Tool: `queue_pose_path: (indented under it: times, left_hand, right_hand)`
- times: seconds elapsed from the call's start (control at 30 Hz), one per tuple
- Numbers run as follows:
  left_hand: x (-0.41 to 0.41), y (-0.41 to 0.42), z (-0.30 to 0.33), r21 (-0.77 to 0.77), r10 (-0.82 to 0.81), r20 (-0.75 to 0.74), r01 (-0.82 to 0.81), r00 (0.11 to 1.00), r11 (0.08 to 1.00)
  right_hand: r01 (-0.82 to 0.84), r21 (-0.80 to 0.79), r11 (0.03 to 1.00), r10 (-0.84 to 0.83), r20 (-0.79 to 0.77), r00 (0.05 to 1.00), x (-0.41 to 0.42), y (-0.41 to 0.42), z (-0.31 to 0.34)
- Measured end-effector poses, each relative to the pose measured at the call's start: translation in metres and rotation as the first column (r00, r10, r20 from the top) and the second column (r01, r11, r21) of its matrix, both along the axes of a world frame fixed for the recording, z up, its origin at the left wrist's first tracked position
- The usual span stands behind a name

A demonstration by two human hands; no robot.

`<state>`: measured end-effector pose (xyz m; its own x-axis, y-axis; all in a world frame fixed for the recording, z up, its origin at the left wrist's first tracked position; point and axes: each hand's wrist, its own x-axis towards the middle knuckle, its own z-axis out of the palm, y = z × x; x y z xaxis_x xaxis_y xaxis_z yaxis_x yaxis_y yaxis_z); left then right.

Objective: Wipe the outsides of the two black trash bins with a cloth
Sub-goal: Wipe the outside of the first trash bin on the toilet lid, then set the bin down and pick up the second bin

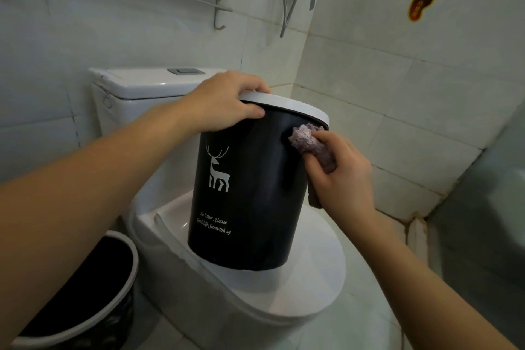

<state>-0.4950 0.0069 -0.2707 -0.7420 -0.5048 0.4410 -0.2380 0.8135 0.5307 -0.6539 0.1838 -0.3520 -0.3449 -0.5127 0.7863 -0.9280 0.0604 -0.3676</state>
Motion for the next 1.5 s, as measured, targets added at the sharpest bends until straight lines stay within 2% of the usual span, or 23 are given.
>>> queue_pose_path:
  times: [0.07,0.3,0.73,0.9,1.23,1.5]
  left_hand:
    - [0.016,0.008,0.002,0.003,-0.015,0.011,0.015,1.0,1.0]
    - [0.061,0.049,-0.004,-0.125,0.017,0.109,-0.003,0.994,0.992]
    - [0.174,0.127,-0.012,-0.132,0.075,0.187,-0.05,0.98,0.99]
    - [0.218,0.15,-0.025,-0.114,0.136,0.229,-0.112,0.964,0.987]
    - [0.236,0.167,-0.149,-0.04,0.125,0.408,-0.119,0.905,0.992]
    - [0.238,0.183,-0.25,0.04,0.111,0.301,-0.129,0.947,0.991]
  right_hand:
    - [-0.006,-0.004,1.0,0.006,0.013,1.0,0.012,0.009,-0.001]
    - [-0.038,-0.052,0.998,0.041,0.058,0.997,0.059,0.042,0.013]
    - [-0.142,-0.034,0.989,0.146,0.184,0.972,0.143,0.083,0.042]
    - [-0.184,0.04,0.982,0.169,0.241,0.956,0.172,0.086,0.047]
    - [-0.186,0.256,0.949,0.107,0.294,0.95,0.203,0.071,-0.016]
    - [-0.203,0.361,0.91,0.046,0.399,0.916,0.208,0.059,-0.096]
